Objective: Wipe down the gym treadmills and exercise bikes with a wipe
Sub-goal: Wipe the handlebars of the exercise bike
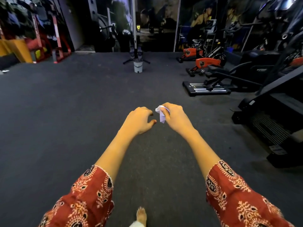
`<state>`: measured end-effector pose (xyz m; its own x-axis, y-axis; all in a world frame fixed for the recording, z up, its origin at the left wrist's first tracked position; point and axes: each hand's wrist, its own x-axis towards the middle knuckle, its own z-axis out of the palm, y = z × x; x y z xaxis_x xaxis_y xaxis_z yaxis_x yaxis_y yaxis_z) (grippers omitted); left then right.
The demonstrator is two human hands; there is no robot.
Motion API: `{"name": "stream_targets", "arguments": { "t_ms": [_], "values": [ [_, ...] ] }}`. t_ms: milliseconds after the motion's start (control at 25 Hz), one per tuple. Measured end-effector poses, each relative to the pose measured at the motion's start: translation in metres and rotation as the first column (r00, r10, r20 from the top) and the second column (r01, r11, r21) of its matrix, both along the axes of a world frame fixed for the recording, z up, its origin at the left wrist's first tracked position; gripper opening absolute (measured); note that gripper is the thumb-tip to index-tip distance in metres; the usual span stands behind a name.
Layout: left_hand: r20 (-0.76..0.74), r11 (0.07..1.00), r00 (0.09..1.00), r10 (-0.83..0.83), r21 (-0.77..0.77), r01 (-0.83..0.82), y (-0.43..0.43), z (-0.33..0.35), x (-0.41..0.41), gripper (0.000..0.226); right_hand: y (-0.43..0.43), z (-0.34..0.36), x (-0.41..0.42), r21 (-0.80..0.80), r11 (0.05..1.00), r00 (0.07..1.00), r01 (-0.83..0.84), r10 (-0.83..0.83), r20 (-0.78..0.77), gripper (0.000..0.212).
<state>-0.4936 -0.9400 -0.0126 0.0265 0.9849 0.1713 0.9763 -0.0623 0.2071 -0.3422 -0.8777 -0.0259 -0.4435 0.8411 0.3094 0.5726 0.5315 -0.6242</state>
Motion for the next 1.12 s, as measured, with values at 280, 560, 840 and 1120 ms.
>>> {"name": "stream_targets", "arguments": {
  "t_ms": [280,560,840,1120],
  "values": [
    [-0.006,0.999,0.999,-0.045,0.027,0.045,0.239,0.027,-0.091,0.042,0.222,0.029,-0.085,0.005,0.999,0.998,0.053,-0.053,-0.020,0.028],
    [0.033,0.997,0.997,-0.069,-0.028,0.069,0.456,-0.003,-0.158,0.041,0.434,0.005,-0.145,-0.020,0.996,0.996,0.088,-0.087,0.025,0.024],
    [0.042,0.998,0.997,-0.067,0.019,0.066,0.710,0.022,-0.208,0.040,0.695,0.023,-0.194,0.005,0.995,0.994,0.096,-0.096,0.042,0.026],
    [0.074,0.999,0.997,-0.022,-0.024,0.023,0.919,-0.005,-0.267,0.040,0.905,0.006,-0.265,-0.060,0.997,0.998,0.056,-0.054,0.044,0.029]
  ]
}}
